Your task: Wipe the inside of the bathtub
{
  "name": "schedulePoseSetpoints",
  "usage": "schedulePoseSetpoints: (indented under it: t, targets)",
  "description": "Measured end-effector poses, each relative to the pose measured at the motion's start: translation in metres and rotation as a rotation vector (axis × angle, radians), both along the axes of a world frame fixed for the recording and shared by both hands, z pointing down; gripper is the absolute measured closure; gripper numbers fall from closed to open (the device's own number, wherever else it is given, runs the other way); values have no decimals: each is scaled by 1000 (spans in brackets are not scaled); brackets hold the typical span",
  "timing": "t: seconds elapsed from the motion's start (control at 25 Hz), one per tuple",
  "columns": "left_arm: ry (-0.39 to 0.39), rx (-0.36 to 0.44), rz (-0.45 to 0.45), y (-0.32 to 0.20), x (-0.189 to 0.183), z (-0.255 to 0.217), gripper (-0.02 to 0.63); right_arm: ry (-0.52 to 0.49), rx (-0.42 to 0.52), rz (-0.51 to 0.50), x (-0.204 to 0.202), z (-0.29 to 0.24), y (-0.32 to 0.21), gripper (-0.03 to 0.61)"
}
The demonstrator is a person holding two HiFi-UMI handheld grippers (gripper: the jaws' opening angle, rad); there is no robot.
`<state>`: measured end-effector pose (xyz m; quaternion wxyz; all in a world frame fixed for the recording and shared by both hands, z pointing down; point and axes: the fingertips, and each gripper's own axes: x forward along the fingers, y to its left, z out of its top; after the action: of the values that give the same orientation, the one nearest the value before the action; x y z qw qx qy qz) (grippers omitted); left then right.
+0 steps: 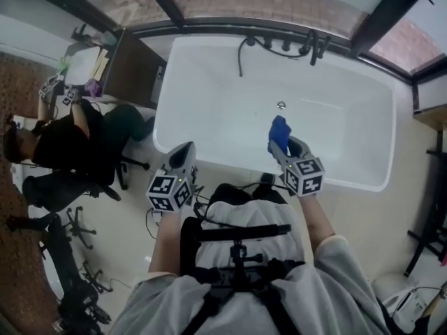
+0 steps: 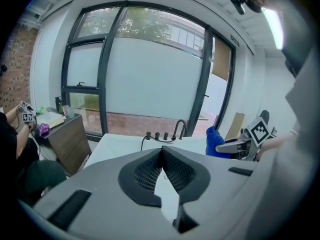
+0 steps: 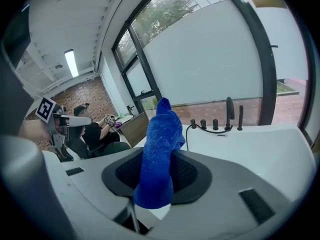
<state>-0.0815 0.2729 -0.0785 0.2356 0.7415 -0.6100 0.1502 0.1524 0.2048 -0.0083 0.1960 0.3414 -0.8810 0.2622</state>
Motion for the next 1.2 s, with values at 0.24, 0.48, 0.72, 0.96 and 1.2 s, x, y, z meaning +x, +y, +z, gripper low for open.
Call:
schedulePoseSetpoints:
  t: [0.24,0.48,0.72,0.96,1.2]
  targets:
    - [-21,29,79,-40,4,-13,611,-11,18,74,3,-5,-28,437]
    - [-11,50,214,-84,-7,-16,611,9,66,207,-3,-10,-58,437]
    - [7,58,388,-132,-42,-1,611,39,72,376,-33,-4,-96,437]
    - [10,55,483,-167,-62,25,611,74,87,454,-63,17,-123,437]
    - [13,46,430,-183,-59,33,611,42,50,408,-76,29,-134,437]
